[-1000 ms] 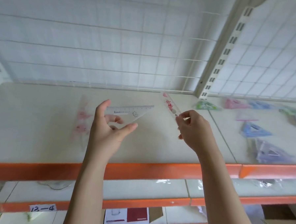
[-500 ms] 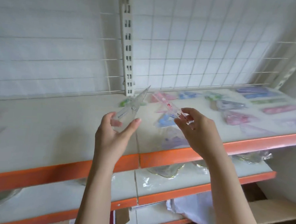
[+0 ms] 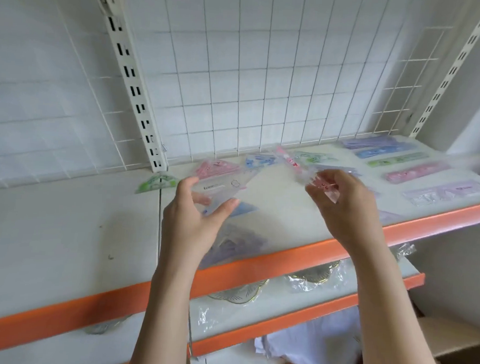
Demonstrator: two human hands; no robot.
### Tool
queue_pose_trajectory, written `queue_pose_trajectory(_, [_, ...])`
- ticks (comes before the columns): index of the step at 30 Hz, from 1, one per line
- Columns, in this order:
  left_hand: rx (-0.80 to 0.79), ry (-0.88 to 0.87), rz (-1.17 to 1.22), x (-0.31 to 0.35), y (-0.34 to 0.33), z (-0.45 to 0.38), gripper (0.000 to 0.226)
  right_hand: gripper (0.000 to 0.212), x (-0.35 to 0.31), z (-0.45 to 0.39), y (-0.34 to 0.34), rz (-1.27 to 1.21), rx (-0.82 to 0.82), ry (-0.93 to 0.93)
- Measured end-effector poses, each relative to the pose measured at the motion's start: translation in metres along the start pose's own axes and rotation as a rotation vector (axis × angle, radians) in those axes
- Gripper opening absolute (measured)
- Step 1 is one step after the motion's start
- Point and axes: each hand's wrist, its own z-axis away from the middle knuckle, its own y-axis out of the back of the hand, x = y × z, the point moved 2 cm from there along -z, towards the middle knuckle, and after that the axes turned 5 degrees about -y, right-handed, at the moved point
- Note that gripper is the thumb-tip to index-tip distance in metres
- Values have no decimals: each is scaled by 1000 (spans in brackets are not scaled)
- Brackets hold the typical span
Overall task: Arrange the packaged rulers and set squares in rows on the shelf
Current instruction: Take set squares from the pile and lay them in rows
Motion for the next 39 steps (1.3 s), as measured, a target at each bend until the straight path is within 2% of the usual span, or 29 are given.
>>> queue_pose_trajectory(6, [-125, -155, -52, 24, -49, -17, 68, 28, 41, -22, 31, 62, 56, -66])
queue_pose_trajectory(12, [-252, -173, -167, 50, -114, -16, 73, 30, 90, -44, 49, 62, 69, -89])
queue_pose_trajectory(21, [-239, -135, -127, 94, -206, -25, 78, 27, 167, -97, 83, 95, -3, -88])
queue_pose_trajectory(25, [-214, -145, -220, 103, -239, -45, 76, 26, 189, -119, 90, 88, -35, -59])
queue_pose_trajectory(28, [-225, -128, -361, 103, -255, -60, 77, 30, 199, -130, 92, 74, -60, -29])
queue_pose_trajectory(34, [-370, -35, -607, 98, -265, -68, 77, 33, 216, -147, 95, 87, -145, 66])
queue_pose_trajectory(39, [-404, -2, -602, 97, -264, -68, 83, 34, 226, -160, 98, 114, -210, 111])
